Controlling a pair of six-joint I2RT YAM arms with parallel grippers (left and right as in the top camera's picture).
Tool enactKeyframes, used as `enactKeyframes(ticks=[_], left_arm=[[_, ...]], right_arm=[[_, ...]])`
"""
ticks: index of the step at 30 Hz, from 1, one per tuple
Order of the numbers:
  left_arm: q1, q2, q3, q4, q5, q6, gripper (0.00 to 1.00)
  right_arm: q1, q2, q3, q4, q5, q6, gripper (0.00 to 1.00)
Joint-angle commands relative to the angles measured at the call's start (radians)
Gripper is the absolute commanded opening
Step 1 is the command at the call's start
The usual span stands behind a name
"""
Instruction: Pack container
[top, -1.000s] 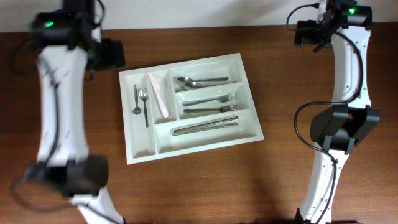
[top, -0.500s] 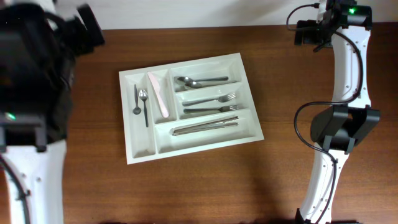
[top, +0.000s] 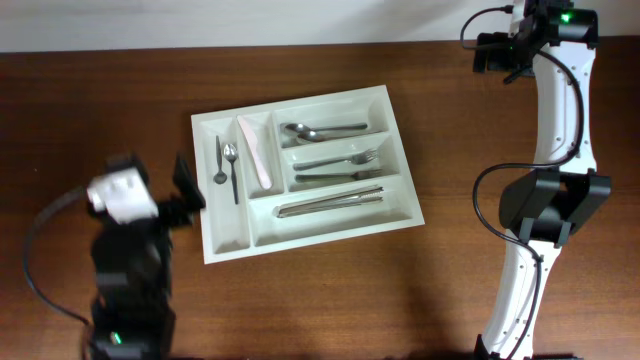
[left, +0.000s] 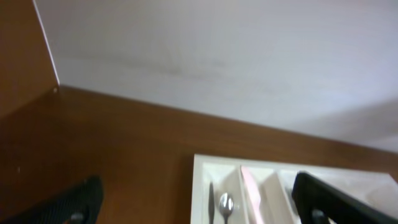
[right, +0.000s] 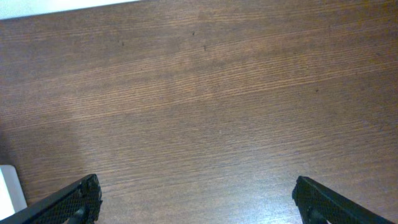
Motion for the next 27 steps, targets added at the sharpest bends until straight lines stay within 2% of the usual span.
enactKeyframes(ticks=[1, 4, 8, 18, 27], left_arm=[[0.000, -0.150, -0.178, 0.048, 0.011, -0.001, 0.99], [0.001, -0.270, -0.291, 0.056, 0.012, 0.034, 0.99], [0.011, -0.397, -0.393, 0.040, 0.084, 0.179, 0.99], [0.021, -0.575, -0.510, -0.119, 0.131, 0.185, 0.99], [0.050, -0.645, -0.517, -0.123, 0.136, 0.201, 0.99]], right_arm=[[0.002, -0.006, 0.014, 0.002, 0.015, 0.008, 0.99], [0.002, -0.006, 0.014, 0.002, 0.015, 0.008, 0.99], [0.002, -0.006, 0.014, 0.002, 0.015, 0.008, 0.99], [0.002, -0.006, 0.014, 0.002, 0.015, 0.008, 0.99], [0.002, -0.006, 0.014, 0.002, 0.015, 0.008, 0.99]])
